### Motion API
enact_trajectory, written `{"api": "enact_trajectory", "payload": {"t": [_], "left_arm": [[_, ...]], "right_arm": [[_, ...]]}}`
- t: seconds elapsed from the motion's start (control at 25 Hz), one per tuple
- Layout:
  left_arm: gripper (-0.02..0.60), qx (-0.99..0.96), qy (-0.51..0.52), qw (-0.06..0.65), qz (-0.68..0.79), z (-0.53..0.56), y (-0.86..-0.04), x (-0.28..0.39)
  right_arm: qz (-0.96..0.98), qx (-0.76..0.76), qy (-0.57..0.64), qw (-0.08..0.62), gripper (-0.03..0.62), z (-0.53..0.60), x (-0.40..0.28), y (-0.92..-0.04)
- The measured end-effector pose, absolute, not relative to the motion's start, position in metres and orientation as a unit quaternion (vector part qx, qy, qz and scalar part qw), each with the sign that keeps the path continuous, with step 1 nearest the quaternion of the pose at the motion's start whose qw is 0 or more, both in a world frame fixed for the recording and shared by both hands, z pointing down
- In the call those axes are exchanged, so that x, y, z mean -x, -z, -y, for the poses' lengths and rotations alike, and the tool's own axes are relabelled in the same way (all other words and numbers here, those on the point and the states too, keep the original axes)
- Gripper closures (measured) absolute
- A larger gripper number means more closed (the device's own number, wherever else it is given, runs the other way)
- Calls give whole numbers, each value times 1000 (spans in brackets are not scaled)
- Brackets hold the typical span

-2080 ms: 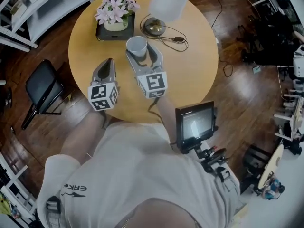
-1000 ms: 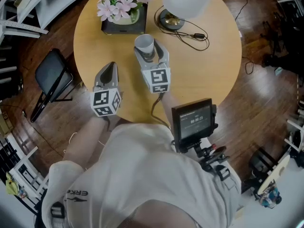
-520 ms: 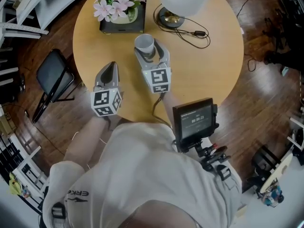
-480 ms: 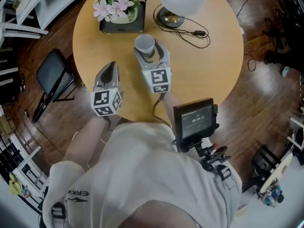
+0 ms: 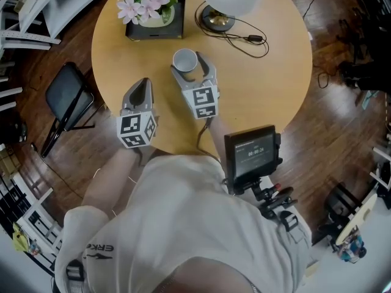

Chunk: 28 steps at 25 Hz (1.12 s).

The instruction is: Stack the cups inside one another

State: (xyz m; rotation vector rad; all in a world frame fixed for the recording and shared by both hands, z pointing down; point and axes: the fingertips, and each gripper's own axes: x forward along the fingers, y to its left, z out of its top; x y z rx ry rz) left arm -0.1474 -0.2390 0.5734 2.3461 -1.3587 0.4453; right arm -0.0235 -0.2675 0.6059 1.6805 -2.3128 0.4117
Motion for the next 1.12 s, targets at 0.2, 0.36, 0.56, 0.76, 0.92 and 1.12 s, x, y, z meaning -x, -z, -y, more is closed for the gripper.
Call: {"api": "enact_trajectory", "payload": {"t": [0.2, 0.36, 0.56, 0.76, 0.92, 1.12], "left_arm": [[580, -839, -156, 195, 484, 235, -569, 147], [580, -839, -152, 193, 485, 234, -565, 147], [580, -844, -143, 188, 482, 234, -559, 144], [580, -853, -122, 182, 473, 232, -546, 138], [580, -866, -96, 176, 457, 229, -532, 128], [580, -884, -63, 164, 433, 223, -515, 122]], "right_arm": [[800, -569, -138, 133, 204, 263, 27, -602], [801, -567, -139, 134, 200, 259, 28, -600], [801, -571, -127, 131, 200, 254, 28, -588], [798, -581, -113, 114, 214, 244, 26, -560], [784, -604, -110, 94, 246, 228, 18, -539], [762, -634, -100, 91, 288, 206, 14, -515]]}}
